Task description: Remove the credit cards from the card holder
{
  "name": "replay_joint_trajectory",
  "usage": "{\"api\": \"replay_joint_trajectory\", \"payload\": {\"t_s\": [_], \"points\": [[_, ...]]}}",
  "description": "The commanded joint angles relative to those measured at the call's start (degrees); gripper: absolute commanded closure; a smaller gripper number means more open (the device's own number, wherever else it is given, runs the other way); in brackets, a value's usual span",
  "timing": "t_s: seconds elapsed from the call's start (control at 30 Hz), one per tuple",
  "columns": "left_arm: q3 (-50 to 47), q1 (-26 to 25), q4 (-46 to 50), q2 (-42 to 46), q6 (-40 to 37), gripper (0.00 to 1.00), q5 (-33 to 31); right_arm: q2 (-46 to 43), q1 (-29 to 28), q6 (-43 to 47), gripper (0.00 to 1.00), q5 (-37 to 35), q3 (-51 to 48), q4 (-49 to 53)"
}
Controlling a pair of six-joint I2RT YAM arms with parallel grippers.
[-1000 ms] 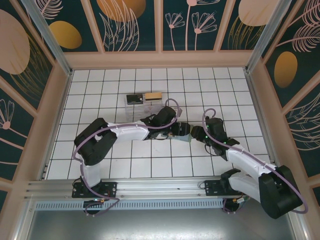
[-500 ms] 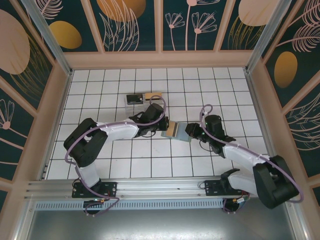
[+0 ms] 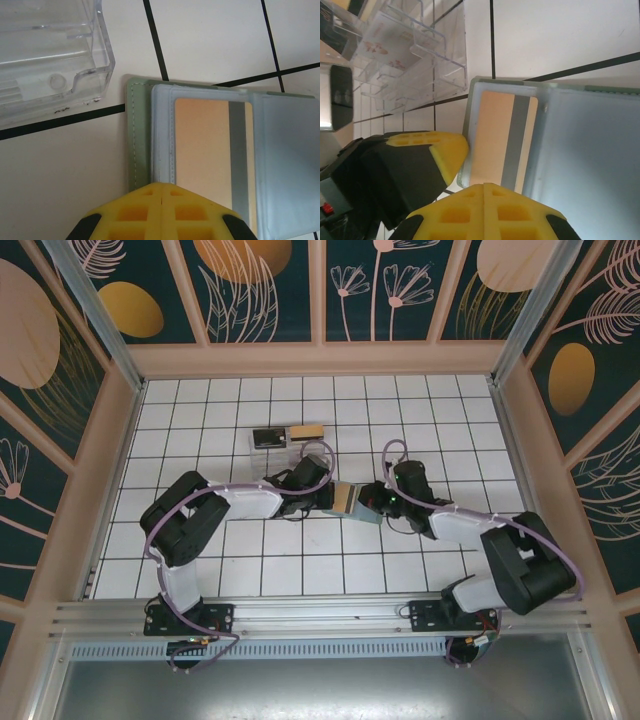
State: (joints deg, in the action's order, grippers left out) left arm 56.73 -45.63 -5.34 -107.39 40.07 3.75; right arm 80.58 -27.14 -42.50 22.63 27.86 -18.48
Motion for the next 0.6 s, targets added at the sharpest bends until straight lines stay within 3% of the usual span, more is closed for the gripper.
{"api": "replay_joint_trajectory", "payload": {"t_s": [0.0, 0.57], "points": [[-0.68, 0.50, -0.73, -1.51, 0.09, 1.00, -0.59, 2.58, -0.64, 0.38, 0.94, 0.66, 2.53, -0.86], [-2.59, 0.45, -0.17, -1.72, 1.76, 1.00, -1.28, 11.21, -1.20, 1.08, 0.95, -0.37, 7.47, 3.64]]}}
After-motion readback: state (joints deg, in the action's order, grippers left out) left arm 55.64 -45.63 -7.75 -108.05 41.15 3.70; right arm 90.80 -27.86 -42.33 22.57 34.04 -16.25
